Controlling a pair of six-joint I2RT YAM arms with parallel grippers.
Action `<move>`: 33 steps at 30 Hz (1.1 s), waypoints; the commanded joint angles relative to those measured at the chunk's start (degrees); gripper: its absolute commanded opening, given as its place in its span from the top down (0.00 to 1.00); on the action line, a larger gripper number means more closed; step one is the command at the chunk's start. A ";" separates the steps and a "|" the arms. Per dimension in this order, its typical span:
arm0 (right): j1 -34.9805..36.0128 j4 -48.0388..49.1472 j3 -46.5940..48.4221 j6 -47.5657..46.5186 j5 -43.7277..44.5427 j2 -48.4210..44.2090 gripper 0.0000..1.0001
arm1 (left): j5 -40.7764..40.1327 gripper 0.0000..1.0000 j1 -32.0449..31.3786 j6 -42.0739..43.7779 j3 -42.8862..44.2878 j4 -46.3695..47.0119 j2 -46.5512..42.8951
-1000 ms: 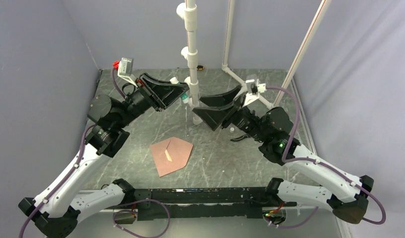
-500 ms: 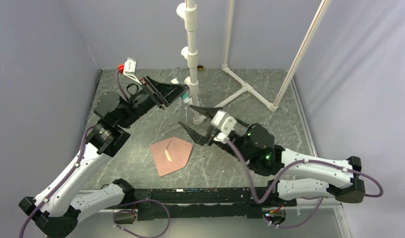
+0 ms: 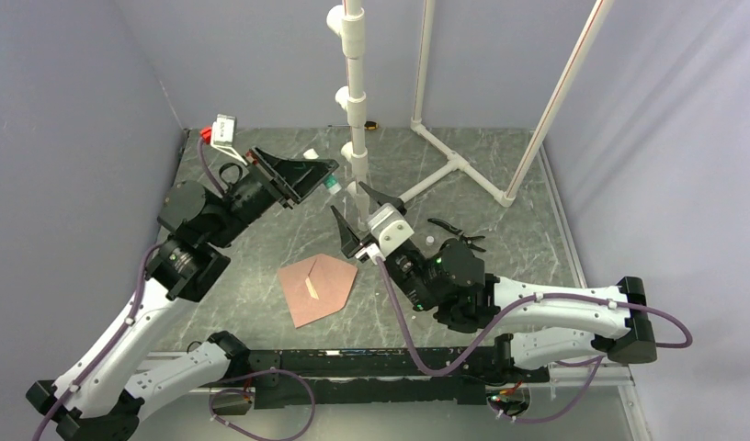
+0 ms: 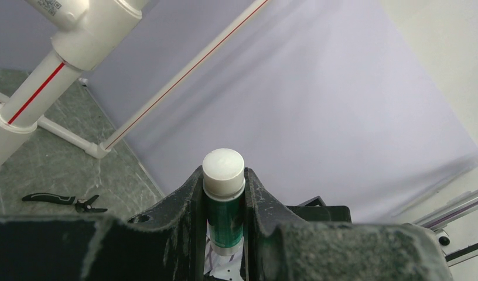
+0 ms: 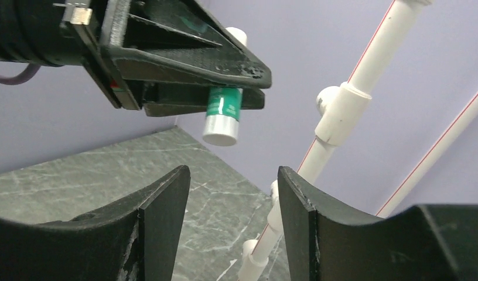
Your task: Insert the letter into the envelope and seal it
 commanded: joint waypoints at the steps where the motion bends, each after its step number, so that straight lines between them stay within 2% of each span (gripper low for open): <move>1: 0.42 4.30 2.67 -1.44 0.95 -0.63 0.38 | -0.86 0.98 -0.09 1.34 0.36 -1.00 -1.48; 5: 0.33 -0.24 5.51 -0.12 -3.10 0.63 0.37 | 0.69 0.98 -0.01 2.24 0.88 -1.97 -1.63; 10: 0.25 0.35 6.89 0.33 -4.24 1.56 0.37 | 1.81 0.97 -0.09 3.36 1.12 -2.10 -1.92; 15: -0.08 -0.37 7.72 0.48 -4.60 2.53 0.43 | 3.02 0.98 -0.08 3.87 1.56 -1.63 -1.75; 23: -2.68 -5.32 8.26 6.93 -5.38 1.63 0.44 | 2.90 0.98 -0.03 3.92 2.57 -2.49 -1.65; 26: -3.43 -6.28 8.74 8.05 -5.67 1.33 0.54 | 3.34 0.98 -0.09 3.56 2.61 -2.19 -1.45; 33: -5.70 -11.37 10.94 13.72 -7.55 -0.41 0.92 | 4.48 0.98 -0.07 3.27 1.81 -1.58 -1.32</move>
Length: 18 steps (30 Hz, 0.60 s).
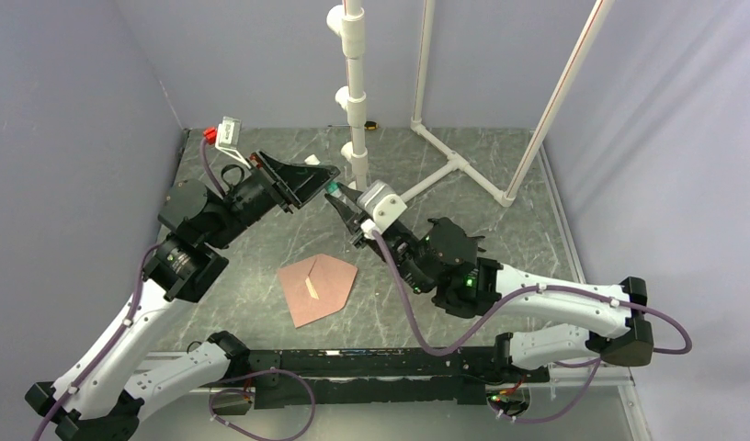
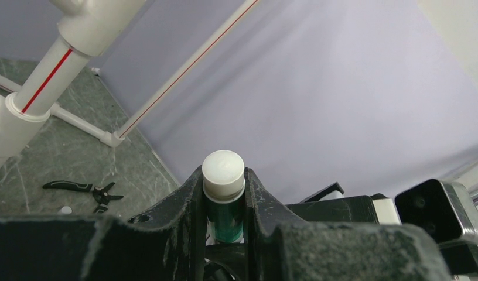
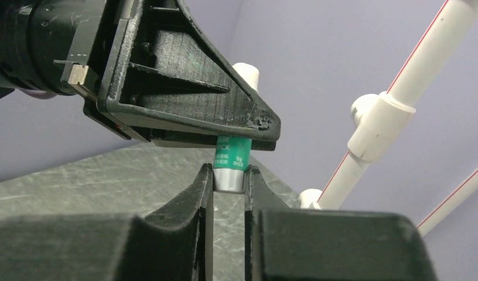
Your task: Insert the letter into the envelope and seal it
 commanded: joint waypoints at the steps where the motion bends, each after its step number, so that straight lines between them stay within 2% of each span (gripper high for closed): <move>1: -2.07 -1.84 3.60 6.39 -1.43 -3.41 0.97 | 2.82 0.98 -0.16 0.26 1.33 2.63 -0.43; 2: -2.53 -1.84 3.17 8.41 -2.46 -4.14 1.00 | 3.20 0.97 -0.16 0.78 1.34 3.17 -0.43; 4: -4.22 -1.83 2.26 14.76 -5.29 -5.71 1.00 | 3.98 0.98 -0.16 2.69 1.49 4.33 -0.34; 8: -8.18 1.47 -0.06 33.98 -14.05 -8.90 1.00 | 8.25 0.98 -0.12 10.62 3.19 8.48 0.17; 14: -12.39 14.76 -3.56 58.38 -24.63 -9.66 1.00 | 19.89 0.98 -0.09 17.55 7.23 14.77 3.22; 18: -12.65 25.37 -6.05 73.64 -27.10 -6.28 1.00 | 30.30 0.98 -0.13 18.69 11.02 17.12 6.10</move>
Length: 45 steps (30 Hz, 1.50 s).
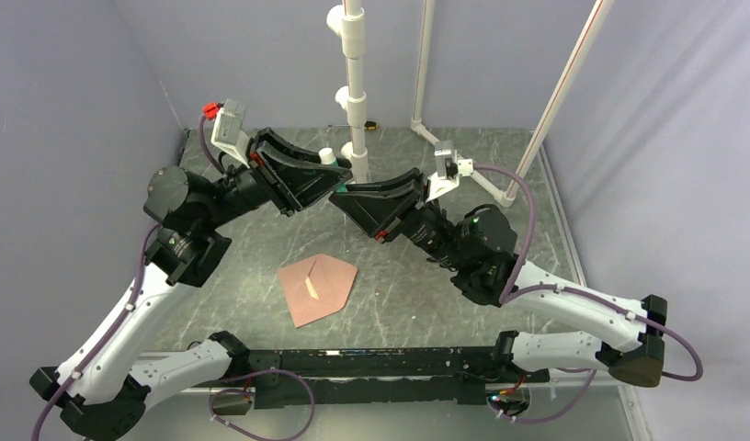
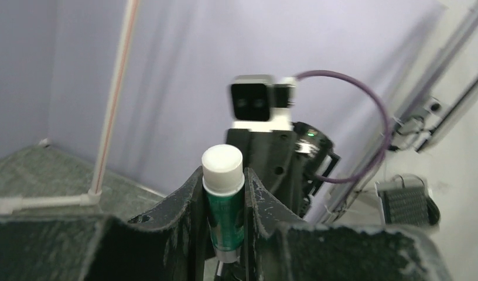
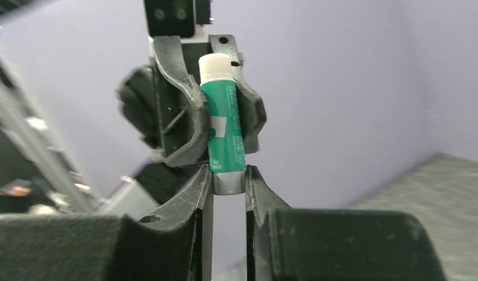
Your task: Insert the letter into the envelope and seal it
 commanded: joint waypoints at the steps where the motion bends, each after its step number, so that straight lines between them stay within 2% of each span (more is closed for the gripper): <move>1: -0.96 21.86 -1.74 25.47 -3.06 2.04 1.00 | 16.06 0.97 0.13 6.27 5.57 6.69 1.98; 4: -0.96 29.65 -2.99 29.13 -6.77 4.64 1.00 | 20.55 0.98 0.18 3.77 6.58 9.97 3.60; 6: -0.96 35.01 -3.65 26.80 -9.44 5.39 1.00 | 20.98 0.98 0.13 0.65 5.86 13.20 4.12; 7: -0.96 34.16 -3.44 23.60 -10.51 5.07 1.00 | 19.95 0.97 0.13 -0.38 5.52 13.48 4.15; 9: -0.77 25.42 -1.92 14.75 -10.85 2.82 1.00 | 16.90 0.98 0.13 -1.24 4.74 11.68 3.32; 10: -0.52 20.32 -1.01 9.89 -9.71 1.60 0.90 | 14.91 0.98 0.17 -1.65 4.29 10.78 2.71; 13: 0.77 9.21 -0.31 -5.22 -4.11 -1.35 0.38 | 7.25 0.98 0.13 -2.90 2.24 8.92 0.34; 14: 1.15 7.32 -0.62 -11.27 -2.63 -1.91 0.27 | 4.75 0.98 0.15 -3.36 1.71 8.36 -0.26; 18: 5.09 -2.66 1.63 -32.06 3.19 -0.72 0.17 | -5.41 0.98 0.13 -3.80 0.65 5.03 -2.44; 20: 9.68 -3.60 2.37 -43.47 13.75 0.98 0.15 | -9.21 0.98 0.13 -3.48 0.09 3.25 -3.33; 22: 13.12 0.70 1.71 -53.88 19.66 2.74 0.14 | -12.46 0.98 0.16 -3.42 -0.25 1.09 -4.14; 26: 16.28 7.64 4.41 -65.17 27.08 6.77 0.16 | -14.97 0.97 0.17 -3.48 0.16 -2.59 -4.77; 35: 16.62 4.54 16.43 -60.03 29.42 12.56 0.24 | -15.69 0.98 0.13 -3.98 -1.14 -2.22 -5.12; 42: 16.62 1.92 18.12 -58.92 30.21 13.02 0.49 | -15.76 0.97 0.20 -3.25 -0.85 -2.53 -5.00; 45: 16.62 0.91 17.76 -58.83 30.61 13.01 0.48 | -15.59 0.98 0.17 -3.15 -0.74 -2.06 -4.95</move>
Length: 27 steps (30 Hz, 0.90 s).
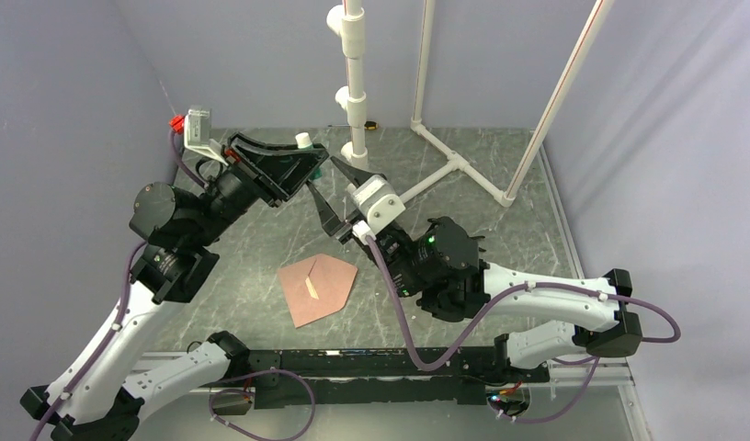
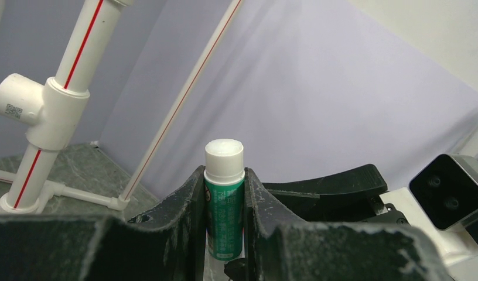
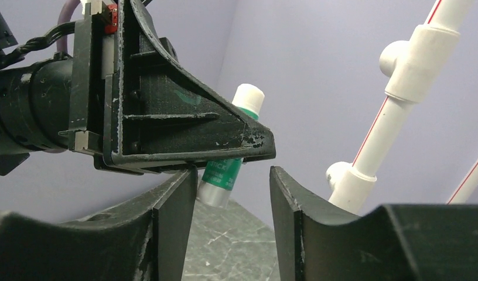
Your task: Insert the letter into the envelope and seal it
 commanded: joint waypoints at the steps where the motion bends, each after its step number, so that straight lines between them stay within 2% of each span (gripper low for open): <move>1: -0.06 -0.69 1.94 0.40 1.63 -0.32 0.44 | 0.06 0.98 -0.20 0.45 0.65 1.38 -0.37; 4: -0.10 -1.71 1.59 0.87 1.53 -0.21 0.35 | 0.52 0.98 -0.19 0.63 1.02 2.00 -0.20; 7: -0.22 -1.34 1.73 1.13 2.43 0.12 0.35 | 1.01 0.98 -0.20 0.87 1.26 2.13 0.14; 12: -0.73 1.74 3.31 0.25 6.14 1.42 0.50 | 1.48 0.98 -0.16 1.22 0.98 2.88 0.49; 18: -1.91 -0.42 3.75 3.89 6.52 1.18 0.69 | 1.78 0.98 -0.19 1.25 0.85 4.86 0.78; 22: -4.61 -4.99 2.94 15.48 4.08 -1.42 0.97 | 3.51 0.98 -0.18 1.99 0.70 6.60 0.74; 24: -7.35 -8.74 1.40 24.36 -1.62 -4.22 1.00 | 5.09 0.97 -0.20 2.86 0.69 7.25 0.53; 27: -13.69 -12.23 -2.14 39.01 -15.34 -9.17 1.00 | 8.72 0.98 -0.19 3.92 1.64 7.25 0.69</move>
